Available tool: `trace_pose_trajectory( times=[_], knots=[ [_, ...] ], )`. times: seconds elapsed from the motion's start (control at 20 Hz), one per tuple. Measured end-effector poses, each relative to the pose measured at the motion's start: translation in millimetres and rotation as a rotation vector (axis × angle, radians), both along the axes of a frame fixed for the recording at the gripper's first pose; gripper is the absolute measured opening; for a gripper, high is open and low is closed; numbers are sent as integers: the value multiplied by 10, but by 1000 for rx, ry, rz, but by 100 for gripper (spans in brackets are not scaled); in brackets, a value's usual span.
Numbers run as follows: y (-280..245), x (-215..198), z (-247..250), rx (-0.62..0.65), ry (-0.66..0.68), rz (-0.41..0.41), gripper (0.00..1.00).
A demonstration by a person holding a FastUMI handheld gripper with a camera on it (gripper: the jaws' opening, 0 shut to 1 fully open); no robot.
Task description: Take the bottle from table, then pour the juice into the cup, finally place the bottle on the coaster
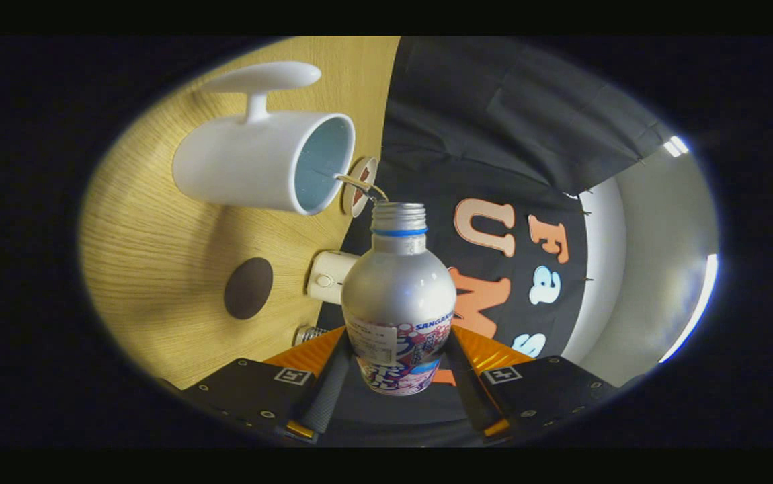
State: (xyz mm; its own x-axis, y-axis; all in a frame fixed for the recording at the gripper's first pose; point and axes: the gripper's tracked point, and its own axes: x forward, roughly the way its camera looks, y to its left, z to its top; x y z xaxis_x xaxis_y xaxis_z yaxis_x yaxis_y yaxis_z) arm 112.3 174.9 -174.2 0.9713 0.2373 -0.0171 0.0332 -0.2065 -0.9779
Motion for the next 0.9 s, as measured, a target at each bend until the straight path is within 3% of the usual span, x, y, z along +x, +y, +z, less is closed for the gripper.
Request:
trace_pose_trajectory(
  times=[0.9],
  knots=[
    [40, 2, 117, -30, -55, 22, 77]
  ],
)
